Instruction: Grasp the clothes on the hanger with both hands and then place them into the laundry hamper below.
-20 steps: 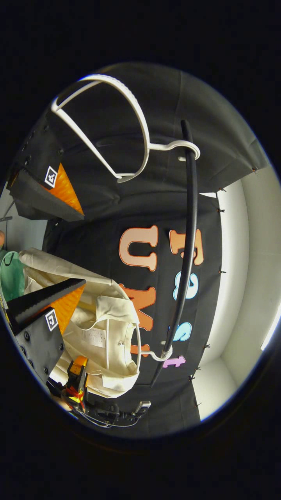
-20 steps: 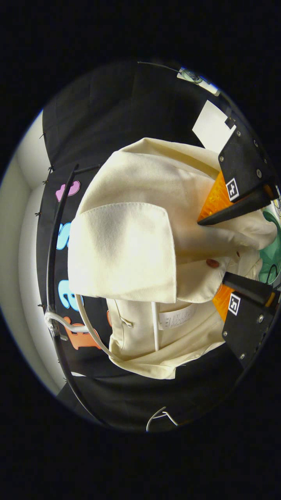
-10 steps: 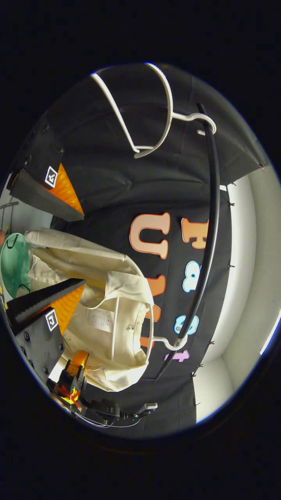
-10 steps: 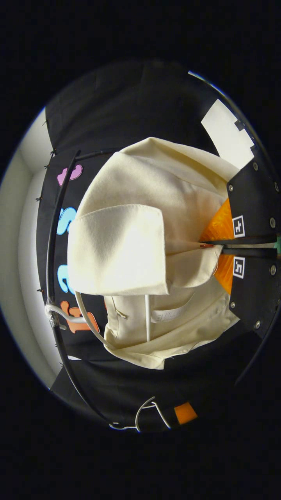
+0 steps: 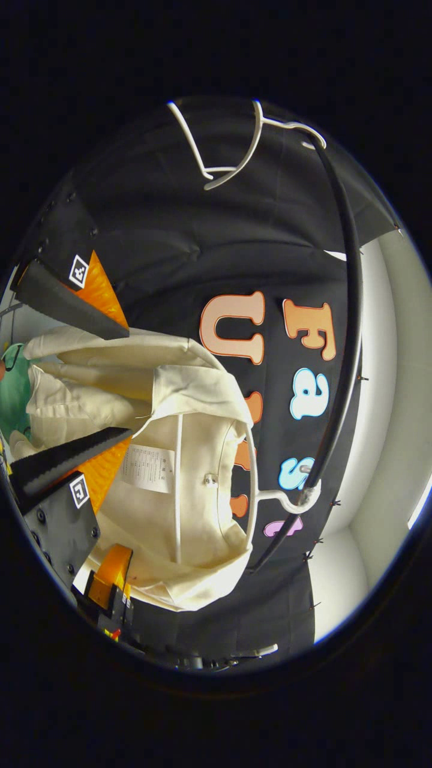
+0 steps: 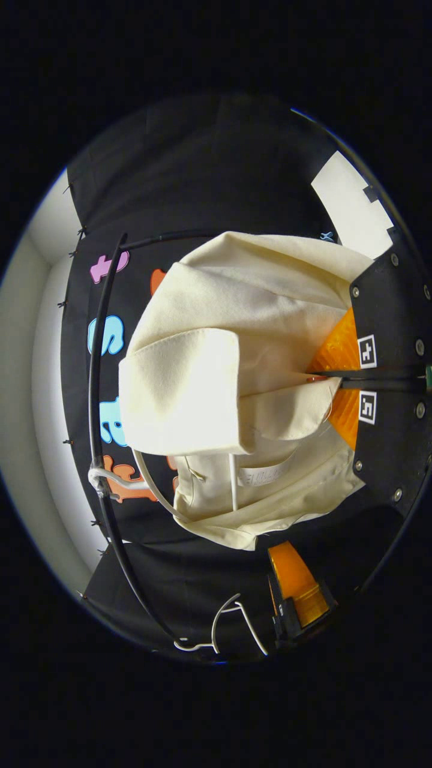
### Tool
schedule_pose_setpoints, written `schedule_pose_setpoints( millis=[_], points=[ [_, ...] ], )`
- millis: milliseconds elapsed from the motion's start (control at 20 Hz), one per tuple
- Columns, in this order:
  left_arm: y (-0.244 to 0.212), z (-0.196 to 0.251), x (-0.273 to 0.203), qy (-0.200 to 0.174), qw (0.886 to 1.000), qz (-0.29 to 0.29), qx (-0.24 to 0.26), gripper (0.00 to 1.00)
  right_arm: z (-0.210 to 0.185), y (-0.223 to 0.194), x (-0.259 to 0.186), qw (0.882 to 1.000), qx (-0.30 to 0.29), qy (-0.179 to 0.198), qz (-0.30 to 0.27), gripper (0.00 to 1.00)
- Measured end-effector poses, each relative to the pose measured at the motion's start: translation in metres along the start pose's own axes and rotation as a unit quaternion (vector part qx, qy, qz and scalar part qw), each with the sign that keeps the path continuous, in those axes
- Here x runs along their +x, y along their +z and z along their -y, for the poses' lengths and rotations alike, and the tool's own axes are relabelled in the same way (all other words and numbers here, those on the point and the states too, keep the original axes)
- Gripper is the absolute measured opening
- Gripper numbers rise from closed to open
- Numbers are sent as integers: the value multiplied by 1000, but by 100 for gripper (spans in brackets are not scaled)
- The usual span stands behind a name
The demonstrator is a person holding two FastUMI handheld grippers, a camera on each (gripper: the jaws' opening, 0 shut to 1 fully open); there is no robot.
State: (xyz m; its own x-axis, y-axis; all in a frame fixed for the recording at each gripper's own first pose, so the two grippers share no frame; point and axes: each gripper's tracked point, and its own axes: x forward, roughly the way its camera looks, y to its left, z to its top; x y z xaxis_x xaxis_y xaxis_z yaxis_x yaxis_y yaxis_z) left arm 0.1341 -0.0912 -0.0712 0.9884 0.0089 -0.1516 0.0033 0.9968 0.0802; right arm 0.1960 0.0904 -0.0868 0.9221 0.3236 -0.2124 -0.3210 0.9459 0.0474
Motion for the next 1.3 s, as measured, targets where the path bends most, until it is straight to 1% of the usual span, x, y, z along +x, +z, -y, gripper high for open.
schedule_pose_setpoints(
  millis=[100, 250, 400, 600, 650, 700, 750, 850, 900, 950, 1050, 1100, 1150, 1200, 1250, 1300],
  points=[
    [-7, 10, 16, -6, 1000, -10, 6, 96, 3, 3, -6, 1000, 0, 8, 1, 0],
    [-19, 13, 38, -4, 1000, -21, 14, 96, 12, 5, -16, 1000, -12, 16, 4, 0],
    [-30, 10, 55, 2, 999, -31, 8, 97, 18, 12, -26, 1000, -10, 22, 12, 0],
    [-31, 13, 71, -7, 999, -38, -7, 95, 23, 20, -44, 999, -15, 26, 21, 0],
    [-28, 11, 75, -7, 999, -36, -8, 92, 24, 22, -46, 999, -13, 28, 22, 0],
    [-26, 11, 79, -9, 999, -37, -6, 80, 26, 24, -48, 999, -11, 27, 22, 0],
    [-26, 11, 81, -6, 999, -39, -2, 74, 28, 26, -50, 999, -7, 28, 23, 0],
    [-31, 9, 82, 0, 999, -47, 7, 52, 28, 29, -55, 999, 0, 31, 24, 0],
    [-31, 11, 81, -5, 999, -53, 10, 43, 28, 31, -57, 999, 2, 31, 24, 0],
    [-33, 12, 81, -10, 998, -56, 12, 40, 27, 34, -59, 999, 3, 31, 25, 0],
    [-33, 20, 81, -32, 998, -56, 20, 34, 27, 37, -63, 999, 6, 27, 28, 0],
    [-34, 14, 81, -17, 998, -60, 32, 34, 28, 39, -64, 999, 10, 22, 30, 0],
    [-37, 5, 79, -3, 997, -65, 38, 8, 28, 40, -65, 999, 13, 18, 31, 0],
    [-36, 5, 80, -9, 997, -65, 33, 10, 28, 42, -66, 999, 16, 16, 32, 0],
    [-35, 10, 80, -21, 997, -72, 19, 7, 27, 45, -68, 999, 17, 14, 32, 0],
    [-32, 10, 80, -23, 997, -72, 2, 7, 27, 47, -71, 999, 17, 10, 34, 0]
  ],
)
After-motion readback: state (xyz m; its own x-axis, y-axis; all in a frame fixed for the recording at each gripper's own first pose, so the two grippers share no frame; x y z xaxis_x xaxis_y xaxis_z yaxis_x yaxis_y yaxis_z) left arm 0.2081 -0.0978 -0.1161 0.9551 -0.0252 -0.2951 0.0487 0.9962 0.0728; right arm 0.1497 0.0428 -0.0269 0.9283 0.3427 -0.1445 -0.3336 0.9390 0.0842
